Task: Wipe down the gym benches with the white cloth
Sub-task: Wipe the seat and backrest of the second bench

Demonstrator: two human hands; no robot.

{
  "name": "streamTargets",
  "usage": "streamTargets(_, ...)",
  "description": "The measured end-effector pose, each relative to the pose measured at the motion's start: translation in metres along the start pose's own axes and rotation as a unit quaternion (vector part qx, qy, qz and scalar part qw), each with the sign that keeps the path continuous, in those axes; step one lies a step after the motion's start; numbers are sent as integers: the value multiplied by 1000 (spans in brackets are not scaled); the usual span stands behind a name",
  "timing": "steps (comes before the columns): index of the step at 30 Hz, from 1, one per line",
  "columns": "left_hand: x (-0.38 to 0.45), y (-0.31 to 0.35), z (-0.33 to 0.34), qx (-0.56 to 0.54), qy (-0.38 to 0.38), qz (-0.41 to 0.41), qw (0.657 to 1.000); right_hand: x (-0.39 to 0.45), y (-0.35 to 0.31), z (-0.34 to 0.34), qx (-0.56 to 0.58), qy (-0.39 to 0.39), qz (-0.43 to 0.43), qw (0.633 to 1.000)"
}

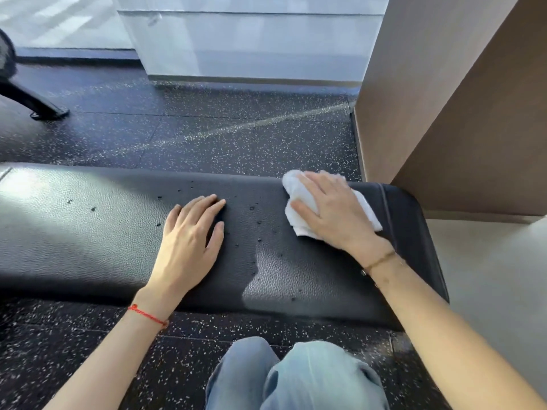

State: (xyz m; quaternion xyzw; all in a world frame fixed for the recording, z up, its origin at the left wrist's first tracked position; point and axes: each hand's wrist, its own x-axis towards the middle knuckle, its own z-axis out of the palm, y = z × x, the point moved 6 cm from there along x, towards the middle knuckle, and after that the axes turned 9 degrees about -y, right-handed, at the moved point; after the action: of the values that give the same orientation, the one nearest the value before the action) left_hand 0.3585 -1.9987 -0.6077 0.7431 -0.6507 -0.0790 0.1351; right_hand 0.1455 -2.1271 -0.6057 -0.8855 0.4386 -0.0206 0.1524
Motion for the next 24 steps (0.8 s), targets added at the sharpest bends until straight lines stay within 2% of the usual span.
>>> streamTargets(3, 0, -2, 2, -6, 7, 2, 1000, 17, -17, 11, -18, -37, 19, 999)
streamTargets(7, 1, -6, 4, -15, 10, 6, 1000, -34, -28, 24, -4, -30, -46, 998)
streamTargets(9, 2, -7, 4, -19, 15, 7, 1000, -49, -14, 24, 2, -29, -30, 999)
streamTargets(13, 2, -7, 4, -22, 23, 7, 999, 3, -4, 13, -18, -43, 45, 998)
streamTargets(16, 2, -8, 4, -25, 31, 7, 999, 30, -46, 20, -22, -55, 33, 998)
streamTargets(21, 2, -10, 5, -29, 39, 13, 999, -56, -76, 43, -3, -31, -73, 997)
streamTargets(24, 1, -10, 6, -29, 41, 15, 999, -74, -50, 40, -11, -37, -36, 999)
